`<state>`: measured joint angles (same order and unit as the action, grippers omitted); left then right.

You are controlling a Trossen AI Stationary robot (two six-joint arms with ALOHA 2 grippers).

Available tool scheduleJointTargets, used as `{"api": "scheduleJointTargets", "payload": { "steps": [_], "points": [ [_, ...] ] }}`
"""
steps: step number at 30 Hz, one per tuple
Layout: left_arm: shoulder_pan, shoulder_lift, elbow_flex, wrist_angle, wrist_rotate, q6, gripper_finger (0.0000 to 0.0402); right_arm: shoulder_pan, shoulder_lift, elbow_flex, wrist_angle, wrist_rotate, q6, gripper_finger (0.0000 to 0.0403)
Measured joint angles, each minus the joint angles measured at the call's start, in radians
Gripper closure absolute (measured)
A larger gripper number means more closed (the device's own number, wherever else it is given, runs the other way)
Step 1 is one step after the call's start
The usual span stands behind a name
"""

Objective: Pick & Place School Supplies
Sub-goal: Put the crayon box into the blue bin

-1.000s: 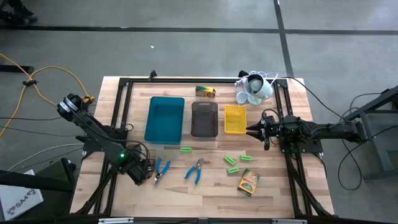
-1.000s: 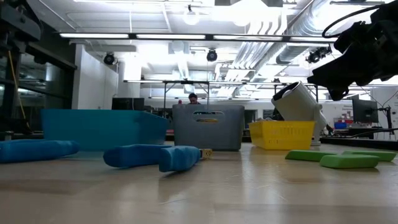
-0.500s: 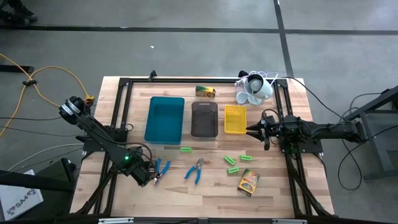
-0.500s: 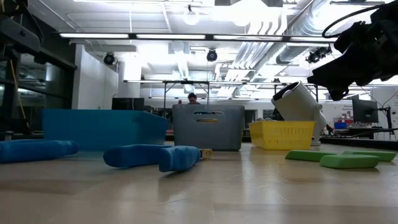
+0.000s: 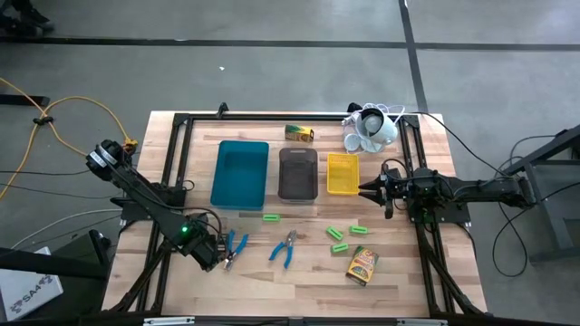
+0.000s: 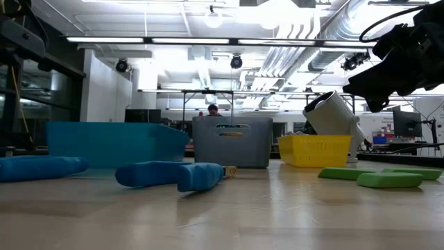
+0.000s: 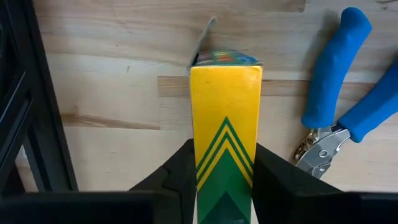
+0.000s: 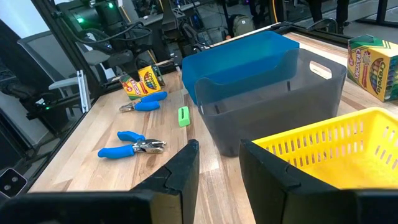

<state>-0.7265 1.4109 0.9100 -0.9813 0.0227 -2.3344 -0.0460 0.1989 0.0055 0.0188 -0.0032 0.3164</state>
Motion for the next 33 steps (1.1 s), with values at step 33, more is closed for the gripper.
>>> {"api": "scheduleJointTargets", "payload": {
  "steps": [33],
  "points": [
    [0.008,-0.314,0.000,-0.047,-0.413,0.177,0.0296,0.000,0.000,0.000,0.000,0.000,0.000,0.0297]
  ]
}}
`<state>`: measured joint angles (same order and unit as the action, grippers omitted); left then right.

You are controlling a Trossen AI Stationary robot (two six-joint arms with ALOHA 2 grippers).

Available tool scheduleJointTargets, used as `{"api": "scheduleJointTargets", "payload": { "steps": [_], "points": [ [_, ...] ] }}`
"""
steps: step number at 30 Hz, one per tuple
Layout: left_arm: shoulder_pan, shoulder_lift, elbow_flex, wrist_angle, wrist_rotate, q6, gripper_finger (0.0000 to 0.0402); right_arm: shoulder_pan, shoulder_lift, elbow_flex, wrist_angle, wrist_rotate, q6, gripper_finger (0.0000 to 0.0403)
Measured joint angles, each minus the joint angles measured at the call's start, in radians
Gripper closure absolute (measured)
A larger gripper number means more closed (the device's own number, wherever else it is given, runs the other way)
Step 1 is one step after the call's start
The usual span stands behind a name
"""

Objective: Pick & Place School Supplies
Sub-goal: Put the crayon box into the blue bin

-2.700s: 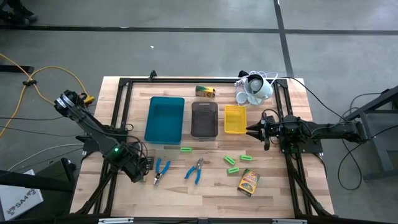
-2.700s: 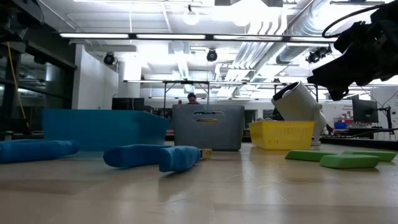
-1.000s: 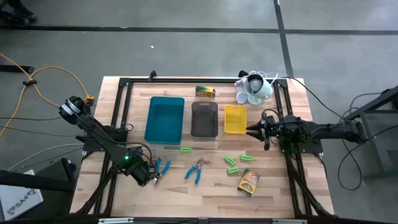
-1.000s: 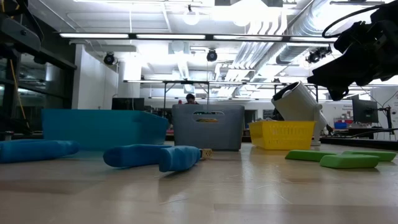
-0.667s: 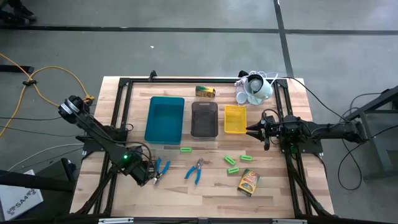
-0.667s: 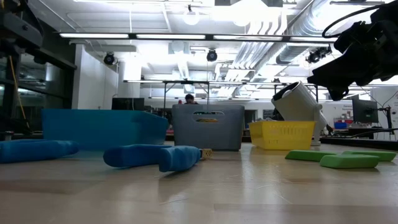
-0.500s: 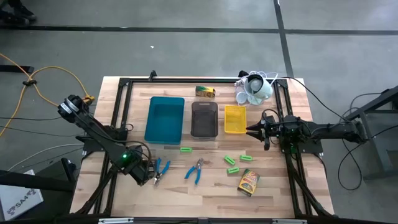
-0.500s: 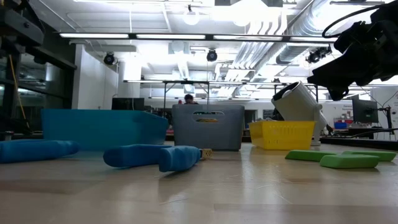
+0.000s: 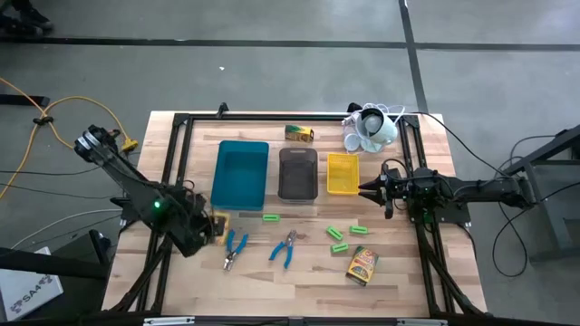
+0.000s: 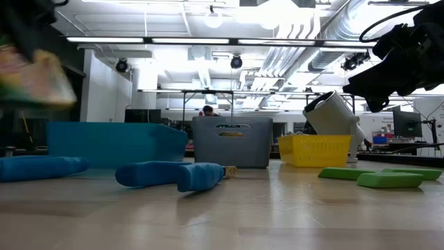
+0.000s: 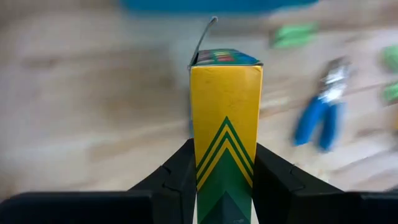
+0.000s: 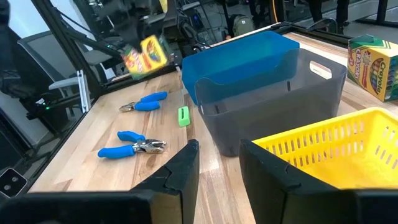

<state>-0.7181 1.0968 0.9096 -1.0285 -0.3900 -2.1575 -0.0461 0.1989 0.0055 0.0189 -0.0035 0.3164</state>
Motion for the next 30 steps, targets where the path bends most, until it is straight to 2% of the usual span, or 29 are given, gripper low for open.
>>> {"api": "scheduleJointTargets", "payload": {
  "steps": [4,10,15,20,26,30],
  "points": [
    [0.076,-0.097,0.000,-0.029,-0.098,0.162,0.0296,0.000,0.000,0.000,0.000,0.000,0.000,0.0297],
    [0.331,-0.194,0.000,-0.031,-0.085,0.490,0.0296,0.000,0.000,0.000,0.000,0.000,0.000,0.0297],
    [0.600,-0.202,0.000,0.049,0.057,0.787,0.0295,0.000,0.000,0.000,0.000,0.000,0.000,0.0297],
    [0.823,-0.138,-0.002,0.176,0.219,1.018,0.0295,0.000,0.000,0.000,0.000,0.000,0.000,0.0297],
    [0.952,-0.067,-0.060,0.364,0.347,1.120,0.0295,0.000,0.000,0.000,0.000,0.000,0.000,0.0297],
    [0.974,-0.066,-0.117,0.451,0.364,1.121,0.0295,0.000,0.000,0.000,0.000,0.000,0.000,0.0297]
  ]
}}
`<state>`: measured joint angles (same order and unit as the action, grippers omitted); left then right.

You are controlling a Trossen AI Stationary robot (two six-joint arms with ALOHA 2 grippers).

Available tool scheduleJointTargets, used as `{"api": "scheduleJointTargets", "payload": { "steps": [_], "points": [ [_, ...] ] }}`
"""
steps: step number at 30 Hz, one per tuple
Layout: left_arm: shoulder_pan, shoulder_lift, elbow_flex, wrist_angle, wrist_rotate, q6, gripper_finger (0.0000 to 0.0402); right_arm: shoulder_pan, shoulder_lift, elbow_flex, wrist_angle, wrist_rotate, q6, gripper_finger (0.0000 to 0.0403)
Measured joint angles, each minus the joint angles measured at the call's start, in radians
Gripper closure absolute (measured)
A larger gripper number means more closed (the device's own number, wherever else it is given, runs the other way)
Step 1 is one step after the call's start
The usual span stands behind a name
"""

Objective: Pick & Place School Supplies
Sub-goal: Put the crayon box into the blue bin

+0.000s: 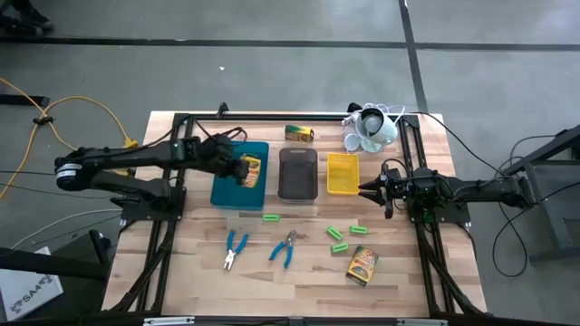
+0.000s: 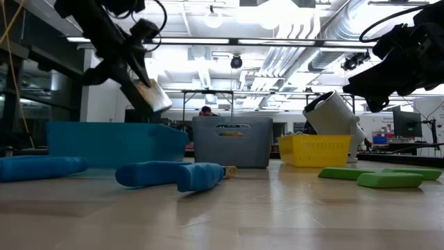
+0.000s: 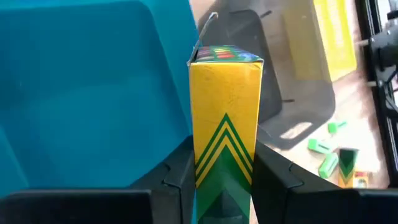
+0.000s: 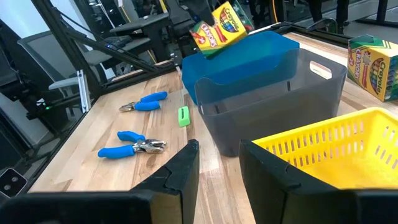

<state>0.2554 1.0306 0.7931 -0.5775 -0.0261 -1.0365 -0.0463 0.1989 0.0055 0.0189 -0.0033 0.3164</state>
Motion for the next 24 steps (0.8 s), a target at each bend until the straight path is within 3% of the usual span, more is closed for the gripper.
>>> {"api": "scheduleJointTargets", "payload": {
  "steps": [24],
  "points": [
    [-0.010,0.000,-0.320,0.396,0.081,-0.089,0.0295,0.000,0.000,0.000,0.000,0.000,0.000,0.0297]
  ]
}}
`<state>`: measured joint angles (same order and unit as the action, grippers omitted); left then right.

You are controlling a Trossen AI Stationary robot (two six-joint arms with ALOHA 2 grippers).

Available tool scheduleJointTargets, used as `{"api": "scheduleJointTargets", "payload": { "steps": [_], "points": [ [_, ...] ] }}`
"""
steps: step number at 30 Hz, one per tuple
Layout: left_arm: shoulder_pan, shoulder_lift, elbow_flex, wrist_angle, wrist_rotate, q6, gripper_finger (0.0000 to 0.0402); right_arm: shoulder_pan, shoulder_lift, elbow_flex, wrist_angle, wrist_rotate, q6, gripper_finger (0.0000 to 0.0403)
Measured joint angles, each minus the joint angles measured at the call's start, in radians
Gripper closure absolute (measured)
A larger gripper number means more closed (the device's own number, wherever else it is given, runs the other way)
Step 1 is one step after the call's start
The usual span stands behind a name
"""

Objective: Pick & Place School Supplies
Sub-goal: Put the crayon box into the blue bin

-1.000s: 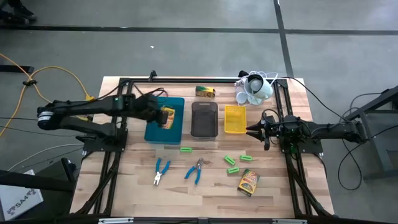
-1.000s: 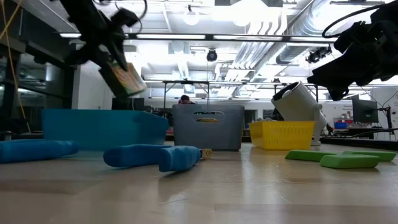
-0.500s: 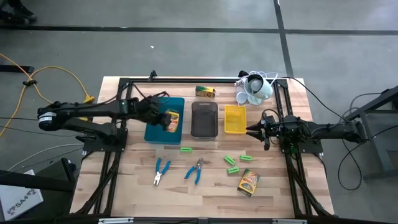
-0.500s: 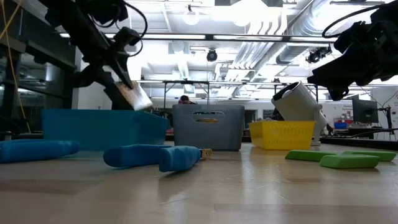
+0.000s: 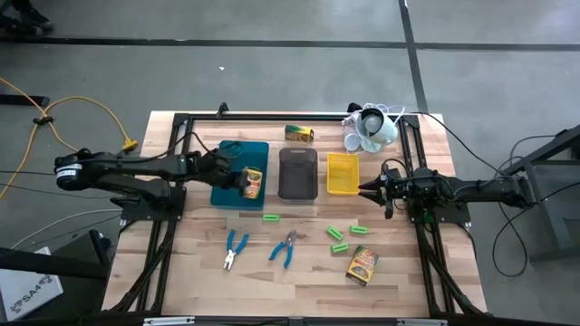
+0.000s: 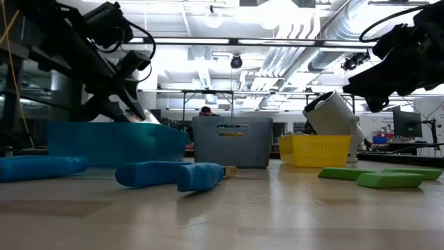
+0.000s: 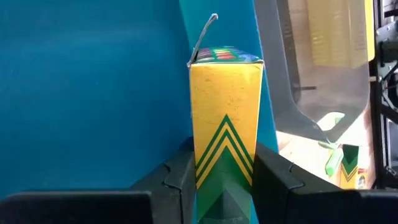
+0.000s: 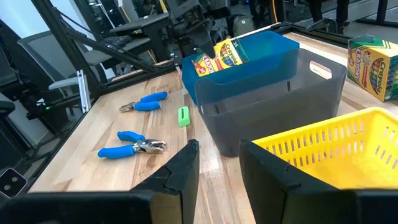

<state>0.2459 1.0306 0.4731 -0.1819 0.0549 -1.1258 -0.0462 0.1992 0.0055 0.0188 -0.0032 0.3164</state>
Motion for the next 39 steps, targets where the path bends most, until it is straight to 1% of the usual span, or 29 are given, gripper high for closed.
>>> {"api": "scheduleJointTargets", "payload": {
  "steps": [7,15,17,23,27,35,39],
  "points": [
    [-0.003,0.000,-0.050,0.031,0.003,-0.033,0.0295,0.000,0.000,0.000,0.000,0.000,0.000,0.0297],
    [-0.008,0.000,-0.055,0.036,0.003,-0.037,0.0294,0.000,0.000,0.000,0.000,0.000,0.000,0.0297],
    [-0.008,0.000,-0.055,0.036,0.003,-0.024,0.0290,0.000,0.000,0.000,0.000,0.000,0.000,0.0297],
    [-0.008,0.000,-0.057,0.066,0.002,0.018,0.0253,0.000,0.000,0.000,0.000,0.000,0.000,0.0297],
    [-0.008,0.000,-0.057,0.084,0.001,0.026,0.0237,0.000,0.000,0.000,0.000,0.000,0.000,0.0297],
    [-0.009,0.000,-0.057,0.105,0.002,0.035,0.0232,0.000,0.000,0.000,0.000,0.000,0.000,0.0297],
    [0.008,0.000,-0.057,0.113,0.023,0.055,0.0232,0.000,0.000,0.000,0.000,0.000,0.000,0.0297]
  ]
}}
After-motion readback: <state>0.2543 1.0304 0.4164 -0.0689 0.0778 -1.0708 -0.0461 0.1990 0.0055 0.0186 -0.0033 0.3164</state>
